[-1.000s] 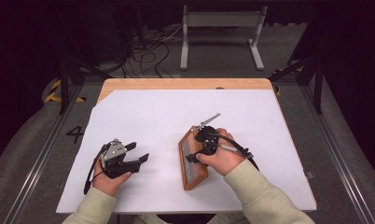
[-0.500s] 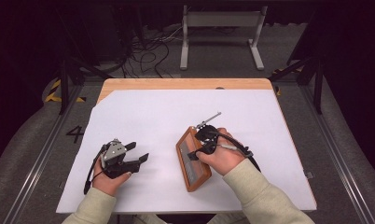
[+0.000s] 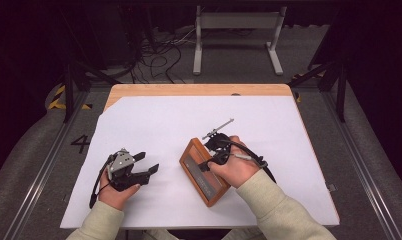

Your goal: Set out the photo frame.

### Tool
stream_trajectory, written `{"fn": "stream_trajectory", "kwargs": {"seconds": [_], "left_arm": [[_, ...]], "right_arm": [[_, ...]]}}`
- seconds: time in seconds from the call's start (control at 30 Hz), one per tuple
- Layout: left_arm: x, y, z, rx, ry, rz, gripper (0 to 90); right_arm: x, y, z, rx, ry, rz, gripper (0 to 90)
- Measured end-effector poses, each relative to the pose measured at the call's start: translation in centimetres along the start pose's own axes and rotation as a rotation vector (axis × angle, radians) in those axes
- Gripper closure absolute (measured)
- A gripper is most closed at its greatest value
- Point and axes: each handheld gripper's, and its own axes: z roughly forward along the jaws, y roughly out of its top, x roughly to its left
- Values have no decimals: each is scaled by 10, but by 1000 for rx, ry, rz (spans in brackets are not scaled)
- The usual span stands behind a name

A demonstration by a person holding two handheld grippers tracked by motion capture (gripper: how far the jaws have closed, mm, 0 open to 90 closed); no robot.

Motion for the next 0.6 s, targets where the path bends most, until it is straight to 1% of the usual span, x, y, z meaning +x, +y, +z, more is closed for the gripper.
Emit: {"fn": "stream_trajectory", "kwargs": {"seconds": [0.17,0.23,0.27,0.3,0.4,0.47,0.5,0.6], "left_arm": [[0,0,0,0,0,0,317],[0,0,0,0,-1,0,317],[0,0,0,0,0,-1,317],[1,0,0,-3,2,4,318],[1,-1,-1,1,2,-2,318],[1,-1,-2,-2,3,-8,318],[1,-1,-2,-2,5,-1,318],[1,-3,-4,0,5,-13,318]], "right_arm": [[5,3,-9,16,-44,-84,712],[5,5,-15,18,-46,-104,712],[5,5,-15,18,-46,-104,712],[5,6,-19,16,-44,-121,712],[5,9,-28,15,-42,-164,712],[4,13,-36,19,-35,-222,712],[4,15,-39,21,-30,-248,712],[4,22,-47,43,-21,-341,713]]}}
